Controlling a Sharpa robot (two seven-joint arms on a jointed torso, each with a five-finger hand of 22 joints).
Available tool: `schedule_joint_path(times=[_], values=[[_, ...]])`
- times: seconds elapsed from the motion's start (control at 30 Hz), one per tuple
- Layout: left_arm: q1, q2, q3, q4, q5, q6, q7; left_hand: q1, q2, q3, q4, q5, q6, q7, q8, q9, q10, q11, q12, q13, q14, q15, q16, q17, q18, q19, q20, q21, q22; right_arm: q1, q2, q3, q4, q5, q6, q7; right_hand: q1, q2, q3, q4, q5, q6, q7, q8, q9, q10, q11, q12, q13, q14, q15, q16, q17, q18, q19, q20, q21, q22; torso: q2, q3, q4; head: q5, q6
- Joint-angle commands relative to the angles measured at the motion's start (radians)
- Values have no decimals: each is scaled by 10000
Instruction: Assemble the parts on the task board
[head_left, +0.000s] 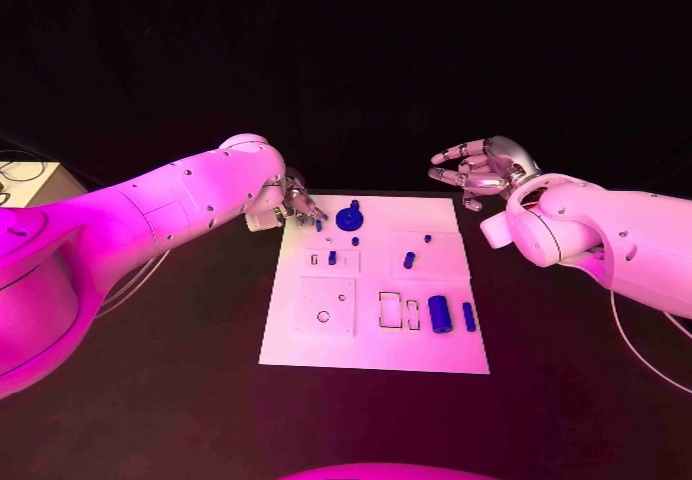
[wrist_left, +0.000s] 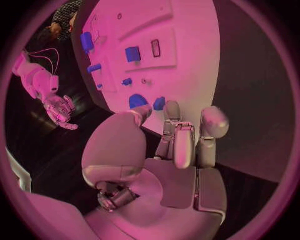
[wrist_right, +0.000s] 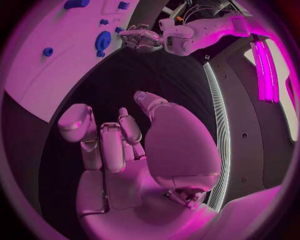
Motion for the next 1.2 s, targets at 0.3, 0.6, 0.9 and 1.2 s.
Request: schedule_joint_path(times=[0.3, 0.6, 0.9, 1.2], values=[[-1, 7, -5, -16, 129, 288, 150, 202, 46, 144, -8, 9, 101, -13, 76, -31, -47, -44, 62, -26, 495, 29, 73, 1325, 164, 4, 31, -19, 35, 5, 25, 5, -22, 9, 6, 28, -33, -56, 63, 9, 14, -50, 14, 48, 16, -65, 0, -14, 2, 258, -27, -20, 9, 159, -41, -7, -63, 2, 8, 0, -8, 18, -34], [-3, 52, -27, -85, 252, 360, 195, 579, 257, 481, -96, -5, 124, -57, 89, -85, -22, -87, 54, -81, 507, -7, 99, 1345, 159, 24, -2, 5, 79, 5, 26, 5, -18, 7, 15, 24, -28, -49, 78, 4, 17, -48, 13, 56, 19, -54, -3, -9, 3, 263, -29, -22, 14, 158, -32, -9, -74, -6, 6, 4, -14, -15, -83], [-7, 55, -51, -149, 426, 453, 248, 1249, 500, 1597, -608, -31, 40, -74, 127, -149, -12, -112, -17, -217, 516, -36, 135, 1368, 154, 15, -38, 5, 100, 5, 31, 5, -23, 6, 24, 23, -28, -49, 78, 4, 17, -48, 13, 56, 19, -54, -3, -9, 3, 263, -29, -22, 14, 158, -32, -9, -74, -6, -4, 6, 4, -21, -123], [-8, -112, -57, -24, 728, 318, 268, 995, 255, 3744, -1711, 21, -9, -5, 454, -6, 100, -69, -81, -401, 564, -5, 236, 1471, 140, 53, -12, 97, 245, 5, 33, 5, -39, 7, 34, 20, -28, -49, 78, 4, 17, -48, 13, 56, 19, -54, -3, -9, 3, 263, -29, -22, 14, 158, -32, -9, -74, -6, -13, 8, 1, -10, -128]])
